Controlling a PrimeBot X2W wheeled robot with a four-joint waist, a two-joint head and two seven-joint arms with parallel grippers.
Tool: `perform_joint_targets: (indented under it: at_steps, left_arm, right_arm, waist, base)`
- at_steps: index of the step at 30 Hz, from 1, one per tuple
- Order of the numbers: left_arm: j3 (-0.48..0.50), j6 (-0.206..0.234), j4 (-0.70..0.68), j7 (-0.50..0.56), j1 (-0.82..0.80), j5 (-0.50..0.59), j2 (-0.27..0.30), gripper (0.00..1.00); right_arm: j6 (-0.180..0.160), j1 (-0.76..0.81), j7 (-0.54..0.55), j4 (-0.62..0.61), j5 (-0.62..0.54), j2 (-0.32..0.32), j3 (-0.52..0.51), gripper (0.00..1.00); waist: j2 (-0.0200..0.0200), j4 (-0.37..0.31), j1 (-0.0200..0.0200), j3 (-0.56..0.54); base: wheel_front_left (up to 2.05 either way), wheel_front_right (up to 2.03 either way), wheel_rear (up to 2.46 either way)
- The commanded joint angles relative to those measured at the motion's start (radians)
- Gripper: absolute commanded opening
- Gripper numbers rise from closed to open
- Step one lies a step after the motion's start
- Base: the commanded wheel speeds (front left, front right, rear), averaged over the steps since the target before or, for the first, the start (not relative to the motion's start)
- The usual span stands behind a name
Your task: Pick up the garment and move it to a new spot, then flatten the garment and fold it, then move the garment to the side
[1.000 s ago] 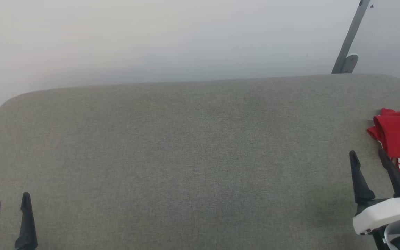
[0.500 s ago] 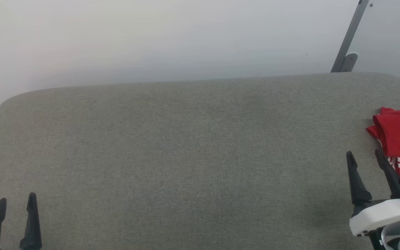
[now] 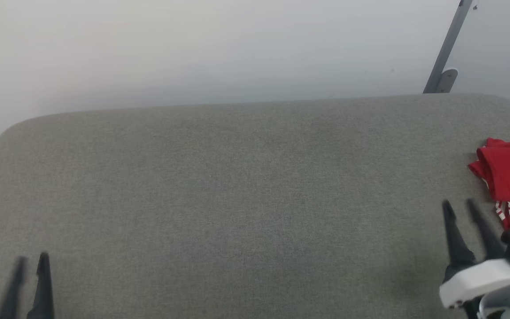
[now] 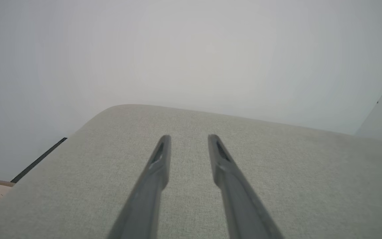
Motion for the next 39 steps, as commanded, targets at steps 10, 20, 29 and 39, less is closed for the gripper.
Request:
perform_joint_targets:
  at_steps: [10, 20, 29, 39]
  left_arm:
    - [-0.021, 0.0, 0.047, 0.046, -0.028, -0.128, -0.056, 0.0]
    - [-0.034, -0.001, 0.06, 0.087, -0.061, -0.261, -0.079, 0.0]
    - [-0.046, -0.001, 0.073, 0.124, -0.091, -0.38, -0.098, 0.0]
    - [-0.057, -0.001, 0.086, 0.162, -0.122, -0.5, -0.118, 0.0]
  right_arm:
    - [0.0, 0.005, 0.035, 0.045, 0.15, 0.025, -0.006, 0.0]
    - [0.0, -0.006, 0.064, 0.052, 0.307, 0.036, -0.006, 0.0]
    - [0.0, -0.017, 0.09, 0.06, 0.447, 0.047, -0.007, 0.0]
    - [0.0, -0.029, 0.118, 0.069, 0.588, 0.057, -0.009, 0.0]
  waist:
    - [-0.0001, 0.001, 0.0, 0.001]
    - [-0.0001, 0.002, 0.0, 0.002]
    - [-0.0001, 0.002, 0.0, 0.003]
    - [-0.0001, 0.003, 0.0, 0.004]
  base:
    - [0.0, 0.0, 0.0]
    - [0.0, 0.0, 0.0]
    - [0.0, 0.0, 0.0]
    - [0.0, 0.0, 0.0]
